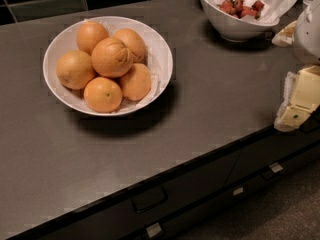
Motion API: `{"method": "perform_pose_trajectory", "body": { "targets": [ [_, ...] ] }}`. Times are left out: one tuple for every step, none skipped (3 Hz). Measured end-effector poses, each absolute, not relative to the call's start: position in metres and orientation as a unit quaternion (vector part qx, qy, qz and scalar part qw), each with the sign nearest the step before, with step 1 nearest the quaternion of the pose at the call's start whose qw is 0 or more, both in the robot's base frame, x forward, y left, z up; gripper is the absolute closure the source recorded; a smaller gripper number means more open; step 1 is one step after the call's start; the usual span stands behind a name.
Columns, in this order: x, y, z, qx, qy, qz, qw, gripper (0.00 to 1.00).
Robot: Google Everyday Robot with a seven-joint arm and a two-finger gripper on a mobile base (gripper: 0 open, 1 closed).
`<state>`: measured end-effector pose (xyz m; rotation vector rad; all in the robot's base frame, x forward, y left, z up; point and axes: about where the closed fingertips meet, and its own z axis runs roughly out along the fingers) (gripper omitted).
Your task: Pick orange from white bowl
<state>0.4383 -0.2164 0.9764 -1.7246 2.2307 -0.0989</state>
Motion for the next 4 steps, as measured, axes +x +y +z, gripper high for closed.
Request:
{"method": "perform_pose_trajectory", "body": {
  "targets": [
    [0.439, -0.214, 0.978, -0.605, 0.778, -0.035, 0.162, 0.00],
    [0.451, -0.183, 0.982, -0.635, 0.754, -0.029, 0.167, 0.00],
    [0.464, -0.142, 0.984, -0.672, 0.720, -0.020, 0.174, 0.00],
    [0.470, -0.100, 0.988, -0.704, 0.685, -0.008, 0.189, 0.00]
  ]
}}
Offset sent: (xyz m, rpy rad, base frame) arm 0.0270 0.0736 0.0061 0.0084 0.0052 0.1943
